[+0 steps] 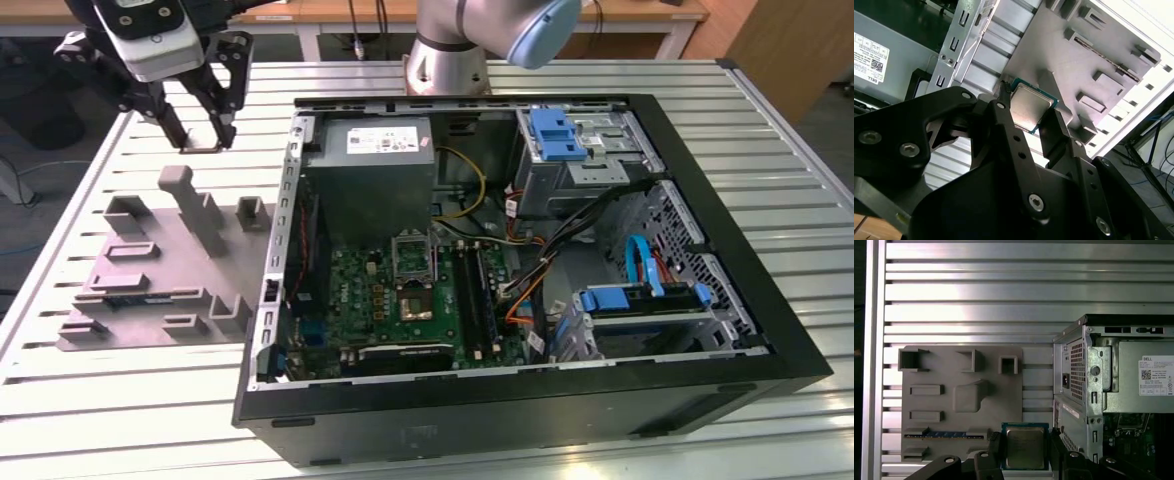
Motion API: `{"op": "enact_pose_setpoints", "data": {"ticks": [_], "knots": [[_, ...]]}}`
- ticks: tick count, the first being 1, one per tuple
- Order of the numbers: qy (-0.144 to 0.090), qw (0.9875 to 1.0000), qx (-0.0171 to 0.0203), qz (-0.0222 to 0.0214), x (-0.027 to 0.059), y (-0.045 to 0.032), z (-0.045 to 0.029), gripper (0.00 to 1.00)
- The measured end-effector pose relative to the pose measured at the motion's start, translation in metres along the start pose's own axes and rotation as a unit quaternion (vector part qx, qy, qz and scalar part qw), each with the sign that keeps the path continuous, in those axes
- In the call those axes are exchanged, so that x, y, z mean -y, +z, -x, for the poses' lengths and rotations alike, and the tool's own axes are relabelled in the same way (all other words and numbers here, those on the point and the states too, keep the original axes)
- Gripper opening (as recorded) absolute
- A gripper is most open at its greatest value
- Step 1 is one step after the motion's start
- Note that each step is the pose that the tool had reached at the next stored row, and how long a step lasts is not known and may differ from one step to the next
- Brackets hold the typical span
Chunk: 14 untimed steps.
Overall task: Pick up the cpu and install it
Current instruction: 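Pick up the cpu and move it towards the insertion slot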
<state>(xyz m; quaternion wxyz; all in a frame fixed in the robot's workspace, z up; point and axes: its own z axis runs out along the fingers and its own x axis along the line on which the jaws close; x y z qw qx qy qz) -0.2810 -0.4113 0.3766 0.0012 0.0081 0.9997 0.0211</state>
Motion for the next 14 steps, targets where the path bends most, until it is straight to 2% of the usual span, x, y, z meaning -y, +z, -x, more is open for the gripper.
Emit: {"op": "enact_pose_setpoints", "data": {"ticks": [14], "knots": [[0.0, 1.0, 0.0, 0.0, -0.0002, 0.0, 0.0098, 0.47]]}}
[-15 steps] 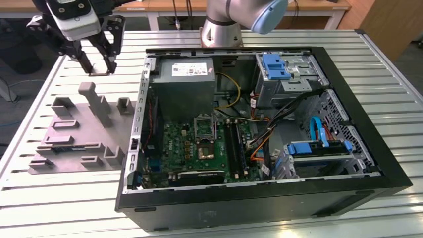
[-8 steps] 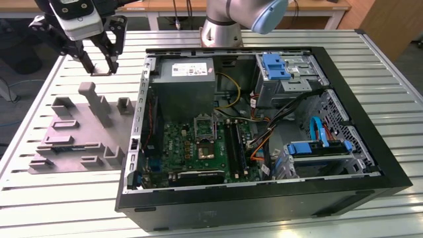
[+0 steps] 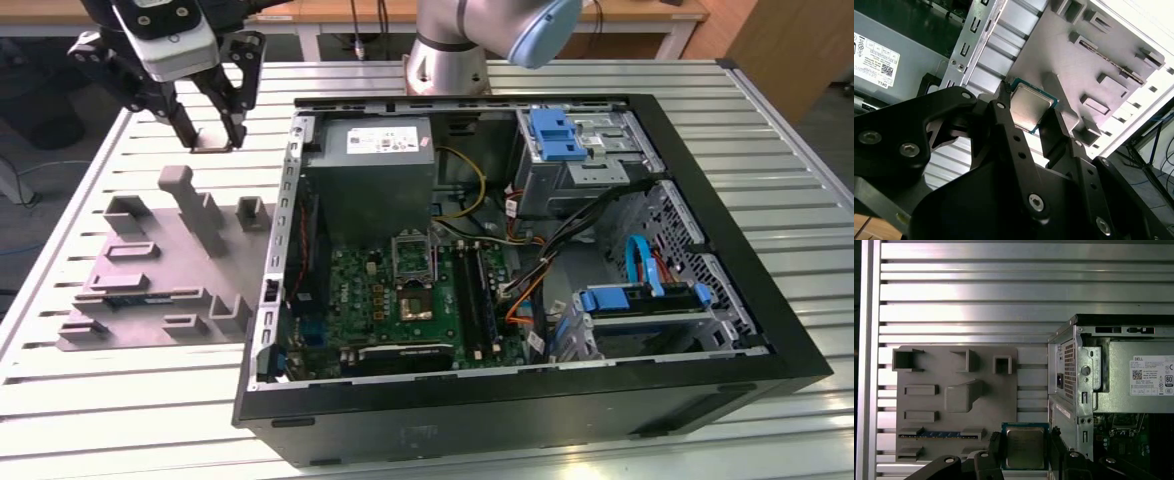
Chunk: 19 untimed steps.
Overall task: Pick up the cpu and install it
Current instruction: 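Pick up the cpu and move it towards the insertion slot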
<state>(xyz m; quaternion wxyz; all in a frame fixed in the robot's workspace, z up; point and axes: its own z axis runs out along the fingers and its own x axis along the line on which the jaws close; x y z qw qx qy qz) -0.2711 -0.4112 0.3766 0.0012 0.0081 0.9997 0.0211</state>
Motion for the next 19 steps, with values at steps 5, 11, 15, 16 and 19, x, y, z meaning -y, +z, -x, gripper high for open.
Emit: {"op": "enact_pose_setpoints", "data": {"ticks": [5, 11, 15, 16, 19], "knots": [[0.0, 1.0, 0.0, 0.0, -0.0001, 0.0, 0.0049, 0.47], [0.0, 1.0, 0.0, 0.0, -0.0001, 0.0, 0.0105, 0.47], [0.0, 1.0, 0.0, 0.0, -0.0002, 0.0001, 0.0137, 0.47], [0.0, 1.0, 0.0, 0.0, -0.0002, 0.0, 0.0144, 0.47], [0.0, 1.0, 0.0, 0.0, -0.0002, 0.0001, 0.0167, 0.47]]}}
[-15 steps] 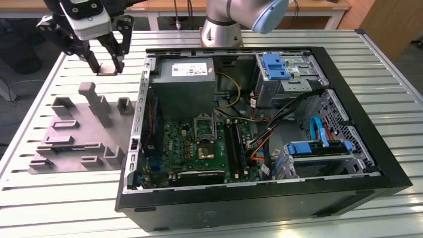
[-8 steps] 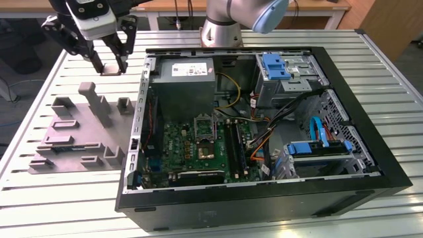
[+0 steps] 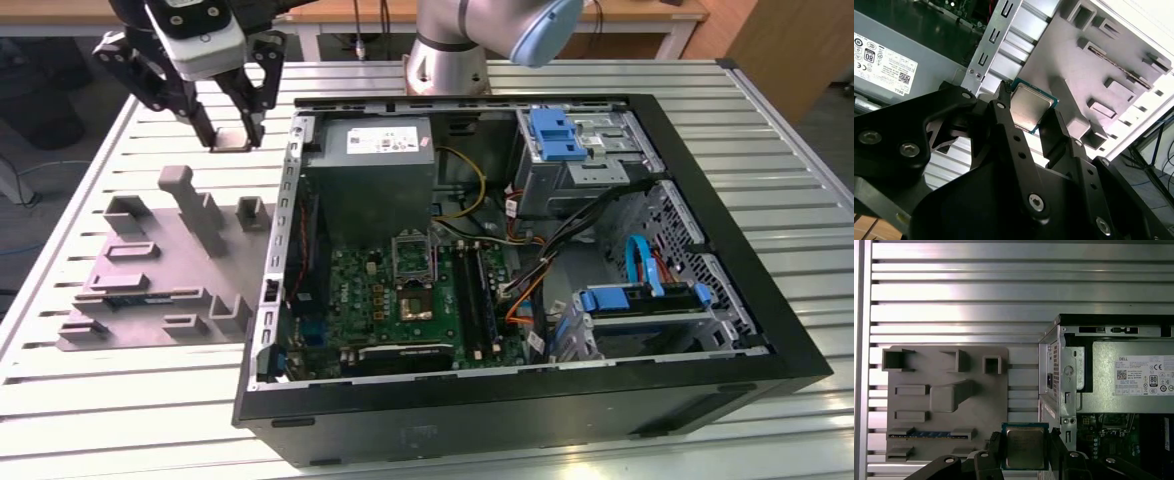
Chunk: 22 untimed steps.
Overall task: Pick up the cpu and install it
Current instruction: 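Pick up the cpu and move it towards the insertion slot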
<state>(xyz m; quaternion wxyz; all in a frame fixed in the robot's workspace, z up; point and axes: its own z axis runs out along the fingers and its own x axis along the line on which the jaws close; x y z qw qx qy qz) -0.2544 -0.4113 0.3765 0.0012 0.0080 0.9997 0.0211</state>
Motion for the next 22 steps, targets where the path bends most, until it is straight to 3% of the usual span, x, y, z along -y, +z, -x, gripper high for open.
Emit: {"op": "enact_pose_setpoints", "data": {"ticks": [22], "knots": [[0.0, 1.0, 0.0, 0.0, -0.0003, 0.0, 0.0156, 0.47]]}}
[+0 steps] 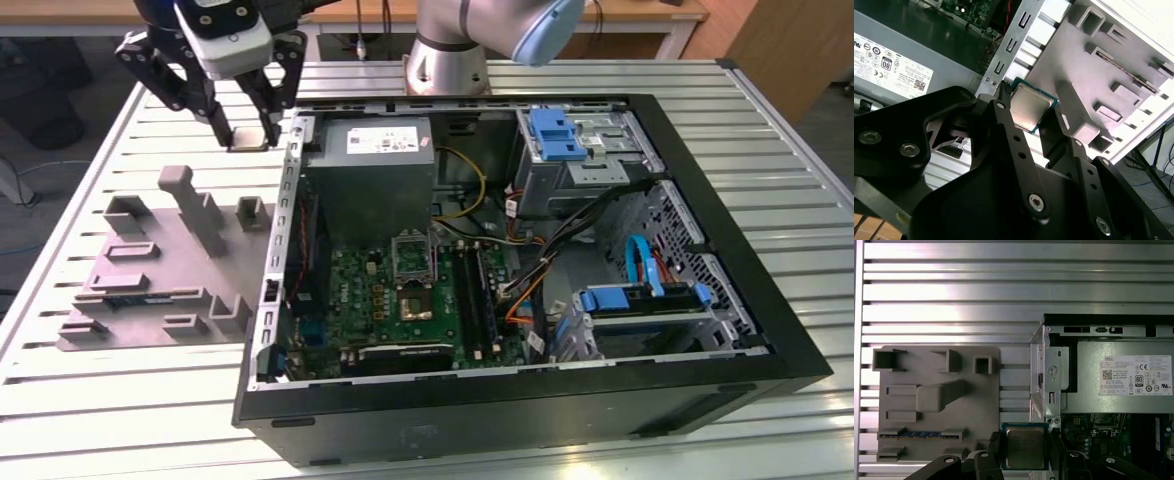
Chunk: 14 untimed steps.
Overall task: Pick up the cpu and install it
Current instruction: 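Pick up the cpu and move it towards the insertion slot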
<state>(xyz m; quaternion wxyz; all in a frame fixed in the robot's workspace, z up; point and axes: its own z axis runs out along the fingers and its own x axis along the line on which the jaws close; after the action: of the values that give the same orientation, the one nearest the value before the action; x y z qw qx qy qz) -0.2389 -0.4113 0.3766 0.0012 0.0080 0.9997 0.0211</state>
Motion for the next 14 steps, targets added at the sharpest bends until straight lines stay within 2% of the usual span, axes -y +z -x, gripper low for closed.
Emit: {"op": "enact_pose_setpoints", "data": {"ticks": [10, 14], "knots": [[0.0, 1.0, 0.0, 0.0, -0.0002, 0.0, 0.0128, 0.47], [0.0, 1.0, 0.0, 0.0, -0.0002, 0.0001, 0.0136, 0.47]]}}
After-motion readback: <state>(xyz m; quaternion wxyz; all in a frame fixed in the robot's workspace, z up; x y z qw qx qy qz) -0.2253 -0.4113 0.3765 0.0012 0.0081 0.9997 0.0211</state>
